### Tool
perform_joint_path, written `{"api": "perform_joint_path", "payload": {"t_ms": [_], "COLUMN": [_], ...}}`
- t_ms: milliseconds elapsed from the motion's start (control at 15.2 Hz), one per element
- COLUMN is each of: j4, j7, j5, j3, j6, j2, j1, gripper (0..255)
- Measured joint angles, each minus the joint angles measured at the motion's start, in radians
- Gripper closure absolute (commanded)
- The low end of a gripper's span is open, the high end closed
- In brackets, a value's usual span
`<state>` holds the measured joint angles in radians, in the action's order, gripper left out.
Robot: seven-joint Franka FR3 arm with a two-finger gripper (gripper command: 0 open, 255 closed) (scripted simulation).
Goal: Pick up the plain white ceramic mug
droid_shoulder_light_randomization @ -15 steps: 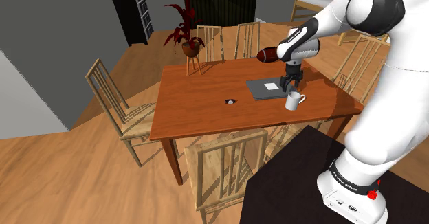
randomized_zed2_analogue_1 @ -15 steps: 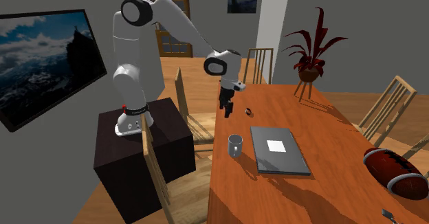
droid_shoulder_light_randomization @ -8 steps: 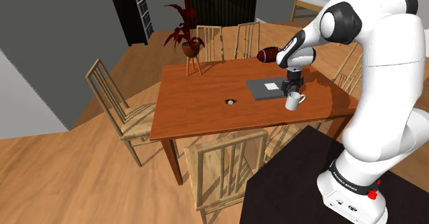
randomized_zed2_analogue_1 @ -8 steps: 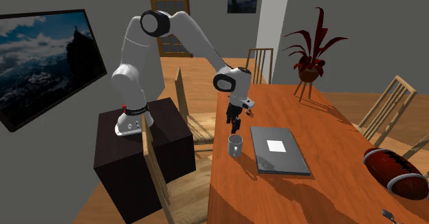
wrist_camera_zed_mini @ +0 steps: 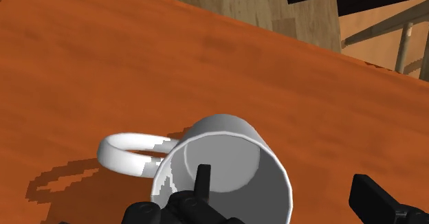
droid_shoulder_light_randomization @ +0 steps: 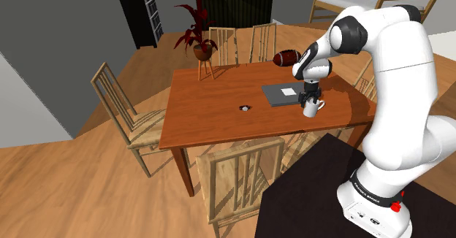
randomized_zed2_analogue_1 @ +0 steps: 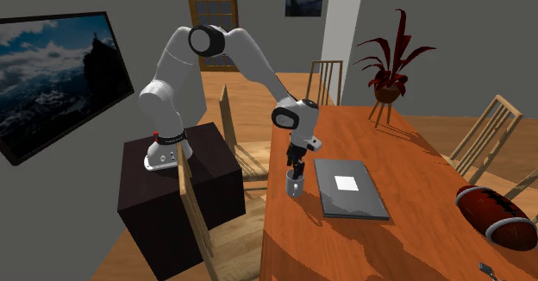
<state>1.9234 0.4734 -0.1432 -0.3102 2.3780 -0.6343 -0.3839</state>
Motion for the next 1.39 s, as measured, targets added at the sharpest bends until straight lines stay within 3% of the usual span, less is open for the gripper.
{"api": "perform_joint_path", "payload": {"t_ms": [132, 198, 858, 1386], "j4": [-0.007, -0.009, -0.011, 0.001], "j7": [0.002, 0.003, 0.004, -0.007], "j5": [-0.005, -0.007, -0.009, 0.014], "j3": [0.005, 0.006, 0.008, -0.012], "j6": [0.012, 0.016, 0.02, -0.042], "j2": [-0.019, -0.025, -0.031, 0.045], "j1": [-0.004, -0.006, -0.008, 0.01], "gripper": [0, 255, 255, 255]}}
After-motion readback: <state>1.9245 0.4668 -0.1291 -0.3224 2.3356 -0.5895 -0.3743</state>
